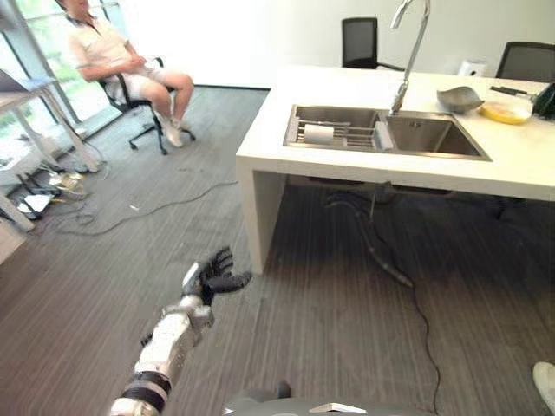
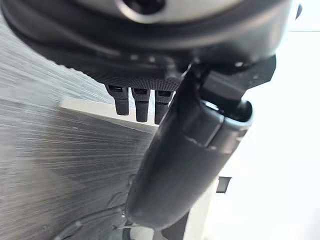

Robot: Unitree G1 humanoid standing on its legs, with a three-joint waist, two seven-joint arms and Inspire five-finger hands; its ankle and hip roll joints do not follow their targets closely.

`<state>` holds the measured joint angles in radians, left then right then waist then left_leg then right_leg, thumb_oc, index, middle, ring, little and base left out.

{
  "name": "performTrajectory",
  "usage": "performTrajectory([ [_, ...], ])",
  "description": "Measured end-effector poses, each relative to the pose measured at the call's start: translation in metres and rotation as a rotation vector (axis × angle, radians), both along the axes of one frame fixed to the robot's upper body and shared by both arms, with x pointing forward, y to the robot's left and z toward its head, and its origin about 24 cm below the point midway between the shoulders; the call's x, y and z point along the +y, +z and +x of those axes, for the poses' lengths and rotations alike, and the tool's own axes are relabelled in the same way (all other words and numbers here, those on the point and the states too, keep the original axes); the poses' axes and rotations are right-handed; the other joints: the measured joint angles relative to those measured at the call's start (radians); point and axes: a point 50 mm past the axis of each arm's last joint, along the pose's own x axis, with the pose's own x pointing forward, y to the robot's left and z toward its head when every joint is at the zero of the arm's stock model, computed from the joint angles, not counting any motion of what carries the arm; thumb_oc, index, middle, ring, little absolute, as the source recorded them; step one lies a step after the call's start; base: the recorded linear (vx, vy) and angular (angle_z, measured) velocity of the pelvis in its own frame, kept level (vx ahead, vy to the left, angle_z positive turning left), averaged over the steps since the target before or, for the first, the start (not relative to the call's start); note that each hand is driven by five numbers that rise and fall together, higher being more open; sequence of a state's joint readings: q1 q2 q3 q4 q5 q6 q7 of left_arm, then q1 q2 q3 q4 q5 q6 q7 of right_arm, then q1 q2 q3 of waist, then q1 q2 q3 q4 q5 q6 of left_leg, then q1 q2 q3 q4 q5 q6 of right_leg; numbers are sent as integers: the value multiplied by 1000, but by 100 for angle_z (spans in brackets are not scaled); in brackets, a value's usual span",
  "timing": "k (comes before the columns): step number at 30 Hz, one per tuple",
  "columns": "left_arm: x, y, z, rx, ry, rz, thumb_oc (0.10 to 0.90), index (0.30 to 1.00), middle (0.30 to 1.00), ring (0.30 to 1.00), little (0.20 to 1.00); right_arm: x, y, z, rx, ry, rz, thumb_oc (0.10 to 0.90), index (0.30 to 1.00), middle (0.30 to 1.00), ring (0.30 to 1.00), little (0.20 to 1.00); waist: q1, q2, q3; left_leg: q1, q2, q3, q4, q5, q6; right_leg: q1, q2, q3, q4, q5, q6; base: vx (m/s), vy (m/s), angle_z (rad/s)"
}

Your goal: Place the dishes in the dishwasher.

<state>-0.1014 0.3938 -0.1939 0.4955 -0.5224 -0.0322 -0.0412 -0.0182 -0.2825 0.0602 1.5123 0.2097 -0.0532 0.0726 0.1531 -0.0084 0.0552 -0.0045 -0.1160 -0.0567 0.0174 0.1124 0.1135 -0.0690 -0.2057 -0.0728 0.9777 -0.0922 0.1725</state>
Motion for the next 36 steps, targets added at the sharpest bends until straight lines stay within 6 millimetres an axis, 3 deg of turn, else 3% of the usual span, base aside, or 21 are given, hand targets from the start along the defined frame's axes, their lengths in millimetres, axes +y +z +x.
performTrajectory([
  [2, -8, 22, 10, -79, -89, 43, 800, 900, 900, 900, 900, -10, 3, 1, 1, -29, -19, 800, 900, 900, 900, 900, -3, 36, 31, 61, 7, -51, -2, -28, 30, -61, -11, -81, 103, -24, -55, 287, -31, 56],
  [4, -10, 50, 19, -200, -123, 58, 800, 900, 900, 900, 900, -14, 4, 0, -13, -73, -18, 800, 900, 900, 900, 900, -4, 42, 55, 88, 7, -92, -22, -24, -2, -86, -14, -126, -64, -68, -57, 137, -59, 75],
  [7, -2, 61, 24, -249, -79, 65, 800, 900, 900, 900, 900, -13, 4, -7, 31, -90, -12, 800, 900, 900, 900, 900, 3, 50, 67, 132, -9, -90, -28, -46, 24, -113, -23, -140, -156, -66, -49, 276, -245, 47],
  [8, 3, 65, 22, -263, -73, 86, 800, 900, 900, 900, 900, -10, 2, -7, 12, -91, -2, 800, 900, 900, 900, 900, 12, 33, 60, 129, -18, -53, -21, -133, -43, -153, -62, -161, -217, -84, -30, 595, -485, -1],
  [9, 8, 74, 21, -296, -66, 110, 800, 900, 900, 900, 900, -10, 3, 0, -9, -65, -3, 800, 900, 900, 900, 900, 15, 8, 65, 105, -19, 4, 2, -156, -39, -178, -96, -186, -322, -86, -5, 472, -269, 3],
  [10, 7, 85, 28, -336, -73, 126, 800, 900, 900, 900, 900, -14, 5, 7, -32, -59, -14, 800, 900, 900, 900, 900, 9, 10, 78, 110, -24, 22, -9, -115, 5, -171, -108, -166, -559, -16, 35, 375, -194, -8],
  [12, 8, 88, 29, -355, -44, 124, 800, 900, 900, 900, 900, -14, 5, 5, -7, -72, -12, 800, 900, 900, 900, 900, 15, 10, 78, 144, -25, 40, -33, -119, 14, -152, -110, -150, -760, 48, 37, 300, -167, -22],
  [13, 9, 93, 29, -386, -21, 119, 800, 900, 900, 900, 900, -10, 3, 2, 2, -63, -5, 800, 900, 900, 900, 900, 30, 2, 73, 199, -27, 51, -51, -142, 4, -124, -127, -171, -913, 128, 27, 396, -248, -32],
  [17, 1, 117, 31, -508, -46, 114, 800, 900, 900, 900, 900, 8, -3, -12, 44, -58, 47, 800, 900, 900, 900, 900, 16, -41, 46, 288, -17, 20, -64, -190, -35, -78, -108, -118, -905, 247, -6, 418, -336, 8],
  [19, -6, 118, 30, -531, -46, 80, 800, 900, 900, 900, 900, 12, -4, -25, 80, -43, 57, 800, 900, 900, 900, 900, 1, -8, 15, 355, 49, -13, -66, -217, -82, 11, -20, -83, -928, 290, -46, 331, -382, 10],
  [21, -10, 120, 30, -557, -44, 57, 800, 900, 900, 900, 900, 5, -3, -24, 81, -33, 46, 800, 900, 900, 900, 900, 1, 25, -9, 339, 96, -56, -14, -231, -113, 44, 35, -101, -965, 264, -60, 331, -497, -13],
  [24, -16, 120, 31, -568, -39, 24, 800, 900, 900, 900, 900, 8, -3, -25, 95, 2, 57, 800, 900, 900, 900, 900, -1, 28, -16, 291, 143, -89, 157, -249, -141, 107, 97, -111, -1002, 240, -111, 176, -325, -14],
  [25, -16, 120, 31, -568, -41, 24, 800, 900, 900, 900, 900, 9, -4, -26, 101, 28, 60, 800, 900, 900, 900, 900, -1, 11, -28, 248, 149, -107, 242, -275, -182, 112, 108, -110, -1002, 227, -144, 151, -405, -11],
  [26, -20, 119, 33, -574, -46, 9, 800, 900, 900, 900, 900, 4, -2, -22, 89, 46, 46, 800, 900, 900, 900, 900, -15, 7, -29, 217, 157, -128, 258, -204, -194, 106, 130, -123, -989, 202, -153, 201, -563, 7],
  [27, -23, 123, 39, -587, -49, -1, 800, 900, 900, 900, 900, 1, -1, -19, 80, 53, 37, 800, 900, 900, 900, 900, -17, 9, -22, 163, 157, -127, 373, -226, -209, 100, 123, -131, -970, 185, -151, 144, -465, 23],
  [28, -27, 127, 43, -603, -46, -21, 800, 900, 900, 900, 900, 1, -1, -13, 67, 70, 31, 800, 900, 900, 900, 900, -19, 0, -10, 60, 165, -111, 556, -189, -209, 106, 142, -139, -959, 170, -178, 156, -429, 16],
  [30, -28, 130, 45, -614, -40, -35, 800, 900, 900, 900, 900, 7, -3, -12, 65, 91, 44, 800, 900, 900, 900, 900, -19, -34, -4, -9, 177, -74, 673, -77, -207, 125, 149, -153, -952, 152, -214, 192, -214, 14],
  [31, -32, 134, 46, -631, -31, -77, 800, 900, 900, 900, 900, 7, -3, -10, 73, 88, 40, 800, 900, 900, 900, 900, -9, -45, 5, -89, 130, -58, 801, -118, -222, 123, 157, -144, -960, 131, -213, 269, -95, 6],
  [33, -32, 136, 46, -635, -28, -77, 800, 900, 900, 900, 900, -3, 1, 1, 70, 83, -2, 800, 900, 900, 900, 900, 24, -43, 37, -100, -1, -80, 646, -226, -194, 127, 152, -109, -982, 140, -214, 218, -97, -34],
  [35, -32, 136, 46, -635, -32, -73, 800, 900, 900, 900, 900, -16, 6, 7, 50, 72, -36, 800, 900, 900, 900, 900, 32, -16, 57, -88, -78, -61, 250, -217, -145, 165, 157, -112, -1049, 154, -202, 168, -81, -16],
  [36, -33, 139, 47, -645, -38, -69, 800, 900, 900, 900, 900, -19, 7, 9, 42, 72, -43, 800, 900, 900, 900, 900, 31, 4, 69, -107, -72, -20, 148, -172, -144, 186, 171, -109, -1064, 148, -209, 262, -50, -20],
])
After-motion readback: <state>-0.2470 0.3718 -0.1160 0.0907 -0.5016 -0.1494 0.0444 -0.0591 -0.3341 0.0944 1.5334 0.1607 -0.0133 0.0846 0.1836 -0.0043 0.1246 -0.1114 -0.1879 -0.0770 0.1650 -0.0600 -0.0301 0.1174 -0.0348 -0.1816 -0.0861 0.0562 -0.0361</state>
